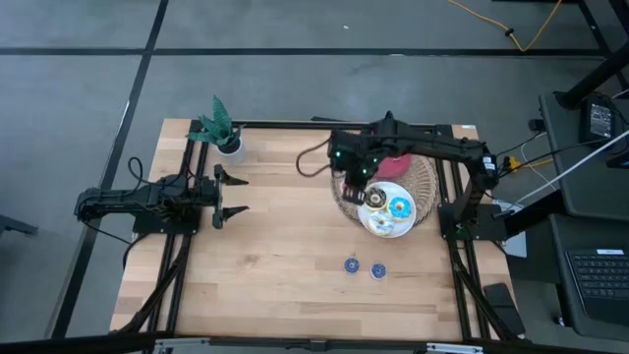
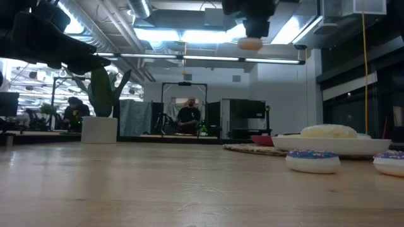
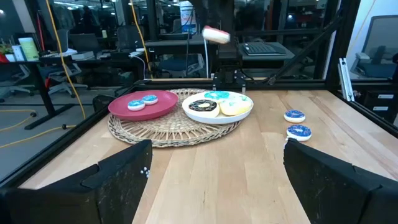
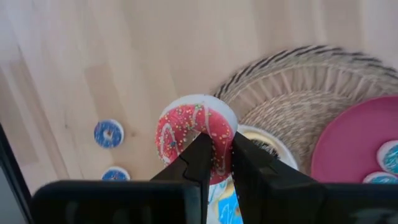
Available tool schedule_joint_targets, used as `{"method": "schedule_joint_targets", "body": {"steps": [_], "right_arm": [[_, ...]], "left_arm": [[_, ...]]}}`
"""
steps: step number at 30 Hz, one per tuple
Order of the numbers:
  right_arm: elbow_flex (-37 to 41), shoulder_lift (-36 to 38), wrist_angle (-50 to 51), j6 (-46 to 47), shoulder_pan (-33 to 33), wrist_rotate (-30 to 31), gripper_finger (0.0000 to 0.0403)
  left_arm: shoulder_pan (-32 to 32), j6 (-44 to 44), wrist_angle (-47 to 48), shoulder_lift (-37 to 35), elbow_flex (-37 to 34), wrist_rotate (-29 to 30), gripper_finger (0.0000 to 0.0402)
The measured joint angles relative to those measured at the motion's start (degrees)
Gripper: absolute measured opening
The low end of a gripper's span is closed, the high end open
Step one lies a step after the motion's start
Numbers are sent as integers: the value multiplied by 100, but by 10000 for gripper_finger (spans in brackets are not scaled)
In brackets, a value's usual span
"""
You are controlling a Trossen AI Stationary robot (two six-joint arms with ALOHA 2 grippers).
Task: Pick & Place donuts
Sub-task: Put the small pink donut on the red plate
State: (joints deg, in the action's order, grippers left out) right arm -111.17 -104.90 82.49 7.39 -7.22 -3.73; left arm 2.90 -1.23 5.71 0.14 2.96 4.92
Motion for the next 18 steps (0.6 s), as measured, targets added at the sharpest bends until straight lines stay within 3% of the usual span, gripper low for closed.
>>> {"method": "schedule_joint_targets", "body": {"steps": [18], "right_arm": [[-162,-75,-916,298,-1198,7,58]], "left_arm": [[2,0,1,0,2,1,354]]}}
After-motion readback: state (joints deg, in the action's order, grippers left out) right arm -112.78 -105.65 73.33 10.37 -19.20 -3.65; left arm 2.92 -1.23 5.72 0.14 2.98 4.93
